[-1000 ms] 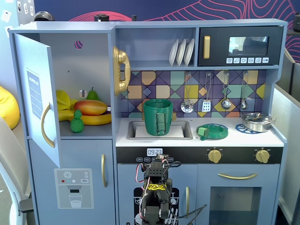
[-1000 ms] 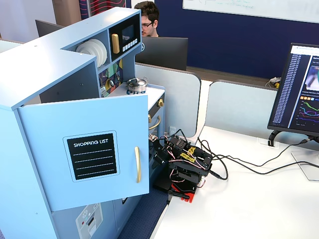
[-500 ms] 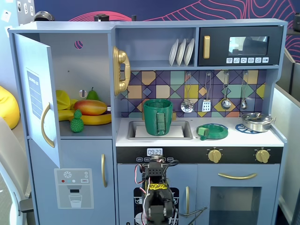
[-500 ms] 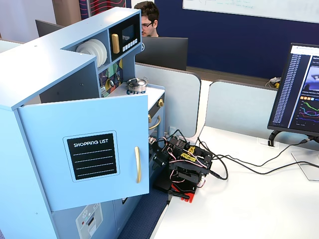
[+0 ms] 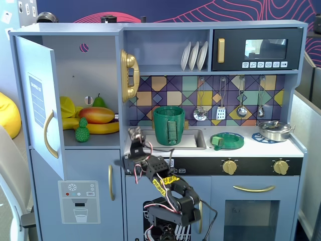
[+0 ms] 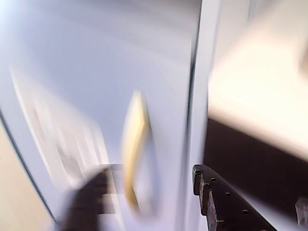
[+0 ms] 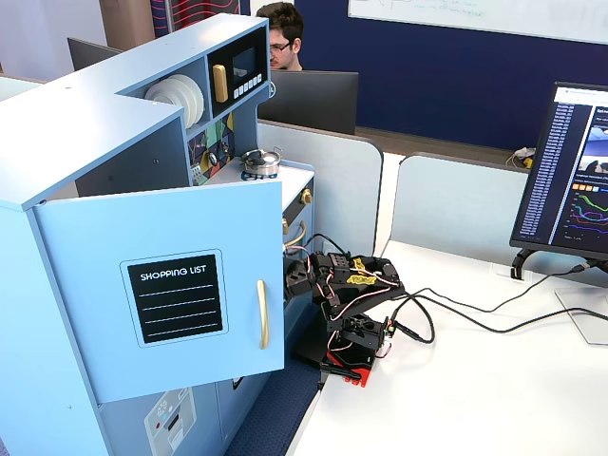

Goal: Pick up the green pineapple from the left cabinet and place it in the green recipient

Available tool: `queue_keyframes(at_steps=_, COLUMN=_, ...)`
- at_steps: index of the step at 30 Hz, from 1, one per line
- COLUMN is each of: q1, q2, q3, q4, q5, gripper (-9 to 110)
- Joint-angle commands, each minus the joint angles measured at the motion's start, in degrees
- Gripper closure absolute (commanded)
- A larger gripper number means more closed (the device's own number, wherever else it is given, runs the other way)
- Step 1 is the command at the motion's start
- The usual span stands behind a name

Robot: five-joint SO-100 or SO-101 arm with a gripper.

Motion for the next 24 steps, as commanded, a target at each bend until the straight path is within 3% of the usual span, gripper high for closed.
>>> queue_keyframes(at_steps=1, q1=-3.2, q2=-5.3, q3=-9.1, q4=-8.5, q5=4.4, gripper=62)
queue_keyframes(at_steps=6, q1=-3.6, q2=-11.9, q3=-12.0, q4=-17.8, q5=4.9, gripper=53)
queue_keyframes(at_steps=24, q1=-5.6, q2=-33.7, q3=-22.8, q4=-31.6, q5=-3.5, gripper=52)
